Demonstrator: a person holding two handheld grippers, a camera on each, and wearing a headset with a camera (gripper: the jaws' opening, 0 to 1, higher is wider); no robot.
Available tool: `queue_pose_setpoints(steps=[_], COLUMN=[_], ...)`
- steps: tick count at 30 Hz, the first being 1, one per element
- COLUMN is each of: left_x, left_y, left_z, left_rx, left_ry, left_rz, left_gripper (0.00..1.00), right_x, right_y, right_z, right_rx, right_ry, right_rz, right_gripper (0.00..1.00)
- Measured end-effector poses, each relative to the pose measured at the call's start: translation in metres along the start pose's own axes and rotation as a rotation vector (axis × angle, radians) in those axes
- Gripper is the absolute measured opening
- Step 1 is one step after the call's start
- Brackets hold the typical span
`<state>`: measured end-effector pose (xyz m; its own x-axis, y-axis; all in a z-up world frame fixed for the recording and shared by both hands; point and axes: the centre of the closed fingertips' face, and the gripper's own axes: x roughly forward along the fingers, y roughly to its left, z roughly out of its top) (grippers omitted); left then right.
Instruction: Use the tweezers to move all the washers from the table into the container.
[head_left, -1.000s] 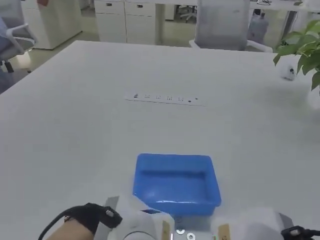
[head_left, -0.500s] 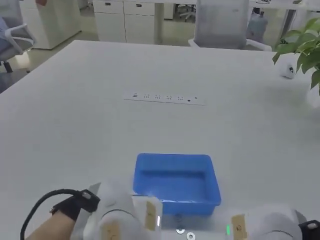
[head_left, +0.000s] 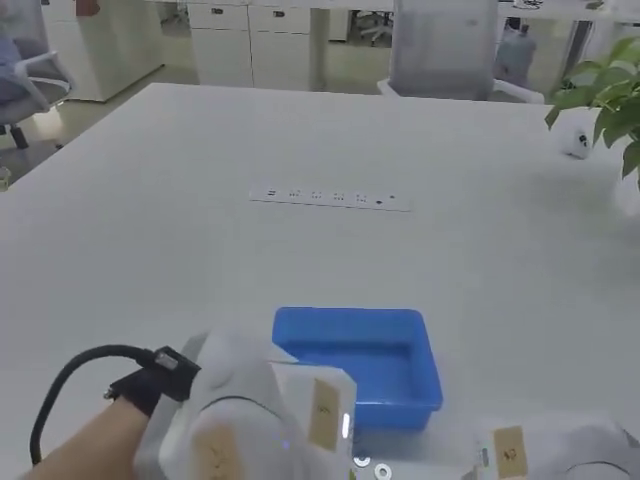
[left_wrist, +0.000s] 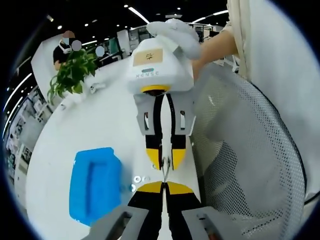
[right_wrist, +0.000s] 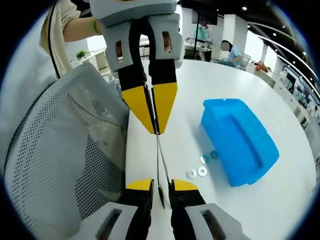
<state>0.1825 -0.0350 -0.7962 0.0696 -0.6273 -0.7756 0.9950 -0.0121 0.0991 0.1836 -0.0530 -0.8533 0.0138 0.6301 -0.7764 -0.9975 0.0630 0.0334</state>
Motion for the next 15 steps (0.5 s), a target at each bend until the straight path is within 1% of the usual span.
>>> queue_pose_setpoints(steps=[3,4,5,7,11,15], left_x=[0.001,0.001,0.001,0.000,-0.005,-0.007], left_y=[0.001,0.002,0.004,0.006,0.013,0.018], left_z=[0.012,0.012,0.014,0.018,0.024,0.025], left_rx=[0.006,0.006,0.006,0.004,0.013,0.017], left_ry=[-0.037,-0.036,-0.041,-0.054,-0.065,-0.066], left_rz=[-0.009,-0.007,-0.003,-0.003,0.014,0.021], left_gripper=[0.00,0.00,0.00,0.00,0.00,0.00], right_x=[-0.003,-0.004,-0.005,-0.008,-0.013,-0.012], right_y=[-0.003,-0.004,-0.005,-0.007,-0.016,-0.021], right_z=[-0.001,-0.001,0.000,0.000,0.006,0.010], right_rx=[0.034,0.061,0.072,0.079,0.074,0.083], right_ry=[-0.027,-0.044,-0.057,-0.070,-0.097,-0.119], right_rz=[-0.011,-0.010,-0.015,-0.029,-0.079,-0.092], right_gripper=[0.07,0.07,0.06,0.06,0.06,0.07])
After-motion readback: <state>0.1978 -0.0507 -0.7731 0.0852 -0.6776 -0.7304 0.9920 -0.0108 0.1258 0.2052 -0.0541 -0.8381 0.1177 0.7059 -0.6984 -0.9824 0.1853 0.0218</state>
